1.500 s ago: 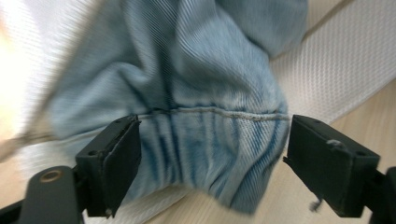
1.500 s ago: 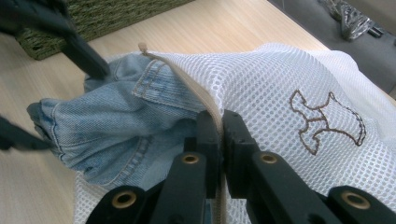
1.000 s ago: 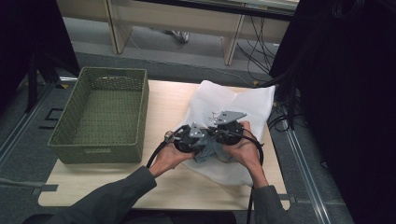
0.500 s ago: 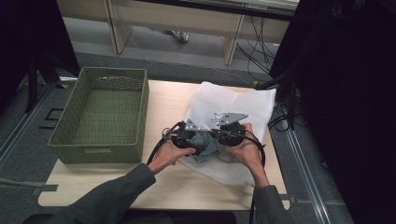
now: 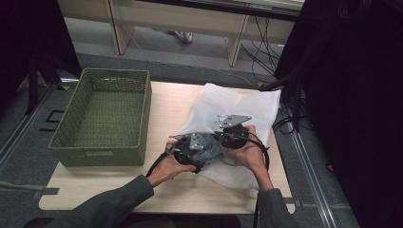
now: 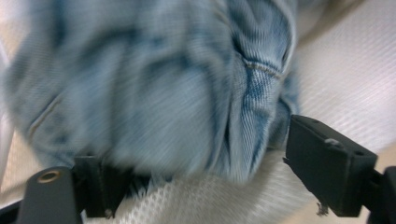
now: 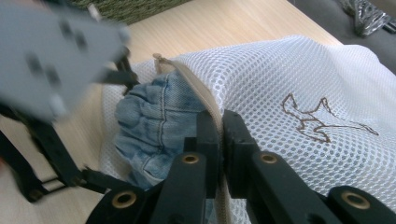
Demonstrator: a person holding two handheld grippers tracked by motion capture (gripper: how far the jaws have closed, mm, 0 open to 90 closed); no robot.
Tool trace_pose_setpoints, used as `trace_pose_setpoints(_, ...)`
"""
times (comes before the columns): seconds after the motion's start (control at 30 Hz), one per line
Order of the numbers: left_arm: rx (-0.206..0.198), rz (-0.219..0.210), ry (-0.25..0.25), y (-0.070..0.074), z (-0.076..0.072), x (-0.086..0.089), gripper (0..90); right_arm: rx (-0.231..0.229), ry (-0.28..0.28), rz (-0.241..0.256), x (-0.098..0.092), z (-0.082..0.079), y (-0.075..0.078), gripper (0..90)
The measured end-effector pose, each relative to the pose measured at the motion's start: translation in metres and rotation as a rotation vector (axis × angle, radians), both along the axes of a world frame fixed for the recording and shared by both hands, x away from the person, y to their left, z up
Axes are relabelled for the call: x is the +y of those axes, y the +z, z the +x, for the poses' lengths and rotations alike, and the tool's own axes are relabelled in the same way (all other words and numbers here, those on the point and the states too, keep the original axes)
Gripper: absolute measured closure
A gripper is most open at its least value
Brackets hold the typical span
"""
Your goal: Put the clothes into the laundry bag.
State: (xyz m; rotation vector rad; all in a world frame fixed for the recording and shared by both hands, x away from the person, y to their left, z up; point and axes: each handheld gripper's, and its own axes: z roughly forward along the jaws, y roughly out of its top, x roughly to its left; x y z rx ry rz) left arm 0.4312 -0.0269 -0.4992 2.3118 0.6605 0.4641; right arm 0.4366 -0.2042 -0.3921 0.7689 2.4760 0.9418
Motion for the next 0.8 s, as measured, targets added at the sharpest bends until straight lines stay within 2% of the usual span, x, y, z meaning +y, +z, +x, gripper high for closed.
trace_pose_setpoints(0.03, 0.017, -0.003, -0.002, -0.002, 0.001, -0.004, 17.7, -0.010, 0.008, -0.003, 0.001, 0.001, -0.002, 87.4)
trace_pose_setpoints(0.07, -0.017, 0.012, 0.014, 0.000, 0.001, -0.005, 23.0, -0.003, -0.007, -0.011, 0.001, 0.000, -0.003, 87.4)
trace_pose_setpoints(0.1, -0.056, 0.022, 0.008, 0.001, 0.002, -0.006, 35.2, 0.004, -0.005, -0.016, 0.001, 0.001, -0.005, 87.4)
trace_pose_setpoints(0.13, -0.064, 0.020, -0.010, 0.002, 0.003, -0.007, 46.5, -0.017, 0.023, -0.019, 0.001, 0.004, -0.007, 87.4)
trace_pose_setpoints(0.17, -0.071, 0.018, -0.022, 0.003, 0.003, -0.008, 57.0, 0.006, -0.005, -0.010, 0.002, 0.002, -0.008, 87.4)
trace_pose_setpoints(0.2, -0.097, 0.021, -0.015, 0.003, 0.002, -0.011, 65.3, 0.005, -0.004, -0.013, 0.001, 0.002, -0.008, 87.4)
trace_pose_setpoints(0.27, -0.110, 0.002, -0.015, 0.004, 0.001, -0.013, 75.8, 0.007, -0.008, -0.014, 0.000, 0.002, -0.007, 87.4)
trace_pose_setpoints(0.3, -0.114, -0.014, -0.013, 0.006, 0.002, -0.014, 77.4, -0.011, -0.004, -0.004, 0.000, 0.002, -0.007, 87.4)
trace_pose_setpoints(0.33, -0.113, -0.032, -0.005, 0.009, 0.003, -0.016, 78.2, 0.003, -0.006, -0.008, -0.001, 0.002, -0.005, 87.5)
trace_pose_setpoints(0.37, -0.110, -0.054, -0.002, 0.011, 0.006, -0.017, 78.7, -0.001, 0.018, -0.002, -0.001, 0.003, -0.004, 87.4)
trace_pose_setpoints(0.4, -0.126, -0.060, 0.024, 0.016, 0.011, -0.018, 79.0, 0.005, 0.002, 0.009, -0.001, 0.002, -0.003, 87.5)
trace_pose_setpoints(0.43, -0.105, -0.104, 0.048, 0.019, 0.013, -0.021, 79.3, 0.000, 0.002, 0.010, -0.001, 0.001, -0.002, 87.5)
trace_pose_setpoints(0.47, -0.120, -0.129, 0.062, 0.022, 0.018, -0.023, 79.5, 0.000, -0.001, 0.015, -0.001, 0.001, -0.002, 87.5)
trace_pose_setpoints(0.5, -0.114, -0.132, 0.060, 0.024, 0.022, -0.025, 79.7, -0.013, 0.012, 0.012, -0.001, 0.002, -0.001, 87.5)
trace_pose_setpoints(0.53, -0.118, -0.162, 0.083, 0.024, 0.026, -0.028, 79.7, -0.018, -0.003, 0.021, -0.002, 0.002, -0.001, 87.5)
trace_pose_setpoints(0.57, -0.118, -0.141, 0.079, 0.022, 0.030, -0.027, 79.7, 0.000, -0.005, 0.021, -0.003, 0.002, -0.001, 87.5)
trace_pose_setpoints(0.6, -0.109, -0.143, 0.087, 0.017, 0.033, -0.028, 79.5, -0.005, -0.001, 0.012, -0.005, 0.003, -0.002, 87.5)
trace_pose_setpoints(0.63, -0.082, -0.145, 0.083, 0.010, 0.036, -0.028, 79.0, -0.002, -0.008, 0.011, -0.007, 0.004, -0.004, 87.6)
trace_pose_setpoints(0.67, -0.055, -0.191, 0.106, 0.001, 0.035, -0.030, 77.8, 0.000, -0.023, 0.021, -0.006, 0.004, -0.008, 87.6)
trace_pose_setpoints(0.7, -0.040, -0.205, 0.107, -0.003, 0.035, -0.029, 76.3, 0.015, 0.000, 0.008, -0.008, 0.005, -0.008, 87.6)
trace_pose_setpoints(0.77, -0.018, -0.228, 0.106, -0.005, 0.032, -0.025, 72.6, -0.005, -0.027, -0.002, -0.007, 0.005, -0.012, 87.6)
trace_pose_setpoints(0.8, -0.012, -0.224, 0.099, -0.001, 0.030, -0.021, 69.7, 0.023, -0.020, 0.001, -0.008, 0.005, -0.012, 87.6)
